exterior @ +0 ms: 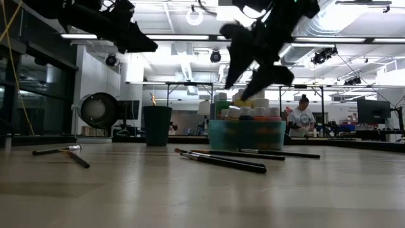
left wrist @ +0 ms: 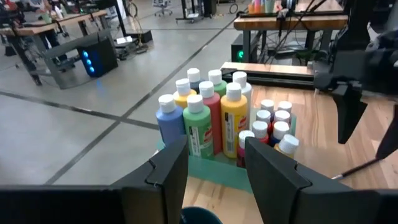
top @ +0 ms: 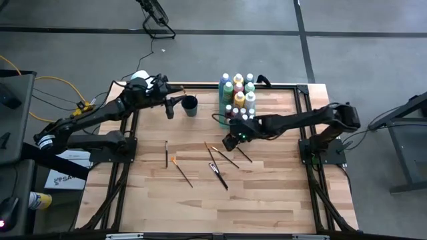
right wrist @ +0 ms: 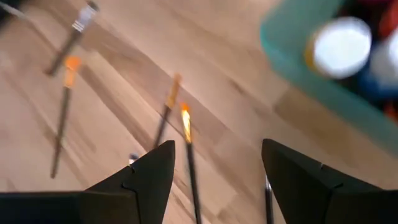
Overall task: Pick & Place Paint Supplies
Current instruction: Put the black silver paint brush into the black cup
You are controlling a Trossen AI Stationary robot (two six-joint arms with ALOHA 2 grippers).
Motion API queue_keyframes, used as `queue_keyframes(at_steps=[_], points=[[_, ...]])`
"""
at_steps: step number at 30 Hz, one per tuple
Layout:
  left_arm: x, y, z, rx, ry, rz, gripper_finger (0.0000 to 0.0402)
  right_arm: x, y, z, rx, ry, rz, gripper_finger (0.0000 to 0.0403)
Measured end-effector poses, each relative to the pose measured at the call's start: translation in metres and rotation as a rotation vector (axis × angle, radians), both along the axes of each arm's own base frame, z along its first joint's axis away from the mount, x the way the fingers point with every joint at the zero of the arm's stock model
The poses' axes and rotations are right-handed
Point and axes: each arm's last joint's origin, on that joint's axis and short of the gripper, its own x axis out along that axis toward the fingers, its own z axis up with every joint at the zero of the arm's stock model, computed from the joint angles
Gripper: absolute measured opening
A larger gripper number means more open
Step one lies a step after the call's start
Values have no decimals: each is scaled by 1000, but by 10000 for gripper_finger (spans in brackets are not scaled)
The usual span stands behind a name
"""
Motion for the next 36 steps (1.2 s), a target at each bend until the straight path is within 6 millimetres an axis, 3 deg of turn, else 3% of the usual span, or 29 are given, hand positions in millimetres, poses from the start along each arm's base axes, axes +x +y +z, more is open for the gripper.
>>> queue_keyframes(at_steps=[5, 16, 22, 36], points=[[0, 0, -2, 1, 18, -1, 155, 5, 0, -20, 36, 87, -14, 235], [0, 0, -2, 11, 23, -3, 155, 37, -13, -34, 0, 387, 35, 235], [0, 0, -2, 11, 23, -3, 155, 53, -20, -49, 75, 427, -3, 235], [0, 0, -3, 1, 36, -2, 155, 58, -24, -72, 24, 494, 27, 226]])
